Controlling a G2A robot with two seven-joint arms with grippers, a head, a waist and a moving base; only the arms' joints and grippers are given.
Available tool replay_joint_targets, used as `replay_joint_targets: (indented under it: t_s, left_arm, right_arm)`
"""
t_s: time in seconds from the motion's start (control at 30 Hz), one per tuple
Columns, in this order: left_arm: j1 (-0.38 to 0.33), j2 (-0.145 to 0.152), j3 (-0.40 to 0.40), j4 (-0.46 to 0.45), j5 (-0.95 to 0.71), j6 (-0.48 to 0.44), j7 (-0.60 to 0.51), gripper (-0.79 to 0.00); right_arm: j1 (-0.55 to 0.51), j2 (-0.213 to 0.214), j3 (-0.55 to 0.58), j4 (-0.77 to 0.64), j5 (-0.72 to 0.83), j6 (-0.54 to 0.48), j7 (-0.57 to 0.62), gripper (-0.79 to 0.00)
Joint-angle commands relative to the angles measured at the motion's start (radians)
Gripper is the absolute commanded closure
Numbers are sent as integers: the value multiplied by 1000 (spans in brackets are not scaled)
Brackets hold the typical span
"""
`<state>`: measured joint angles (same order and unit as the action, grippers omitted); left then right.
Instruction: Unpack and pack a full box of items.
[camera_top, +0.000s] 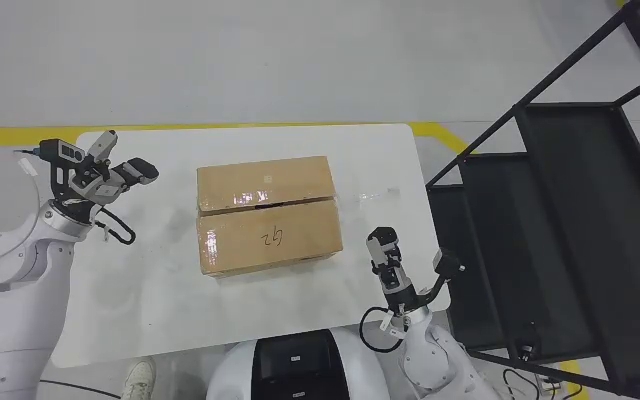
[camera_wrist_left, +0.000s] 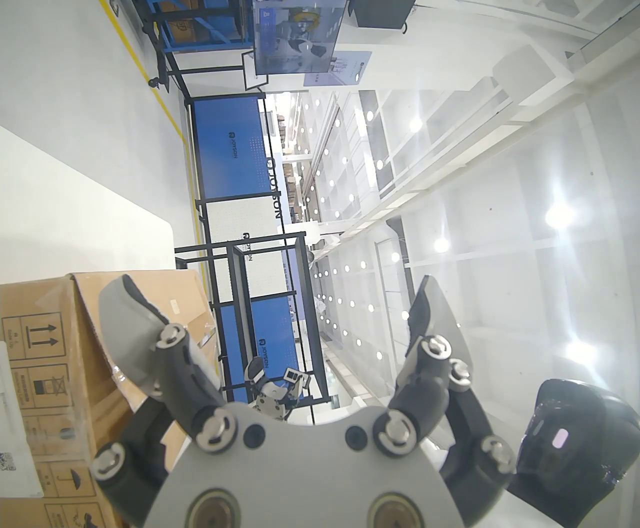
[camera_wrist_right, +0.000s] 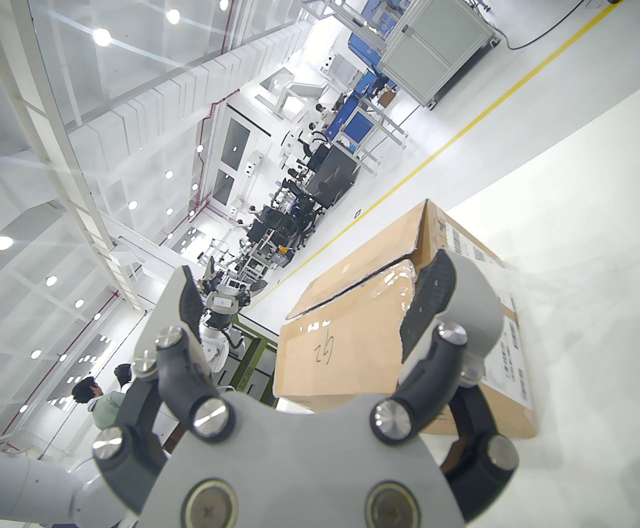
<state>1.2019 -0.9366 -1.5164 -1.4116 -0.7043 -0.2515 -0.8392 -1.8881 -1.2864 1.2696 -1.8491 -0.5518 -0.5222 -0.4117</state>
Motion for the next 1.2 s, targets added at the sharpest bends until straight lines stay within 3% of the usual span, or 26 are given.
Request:
replay_joint_targets:
  t_s: [0.0,0.07,0.13,0.27,0.53,0.67,0.8,0.9,1.17]
  left_arm:
    - [0,0,0,0,0,0,0,-785]
    - [0,0,0,0,0,0,0,-785]
    - [0,2,15,-19,74,24,-7,-785]
    - [-31,9,34,-12,142,70,-130,-785]
    - [-59,22,12,27,204,21,-284,-785]
    - [-46,27,-11,48,128,11,-403,-785]
    - [-49,28,-10,61,75,4,-490,-785]
    - [-49,28,-10,61,75,4,-490,-785]
    - [-49,28,-10,61,75,4,-490,-785]
  right_arm:
    - [0,0,0,0,0,0,0,-785]
    - [0,0,0,0,0,0,0,-785]
    - [15,2,-13,10,-22,27,84,-785]
    - [82,12,1,24,6,48,313,-785]
    - [159,51,126,-33,100,33,775,-785]
    - [188,76,208,-79,149,93,1049,-785]
    - [237,93,206,-100,140,138,1280,-785]
    - [284,96,201,-93,161,139,1301,-785]
    - [284,96,201,-93,161,139,1301,-785]
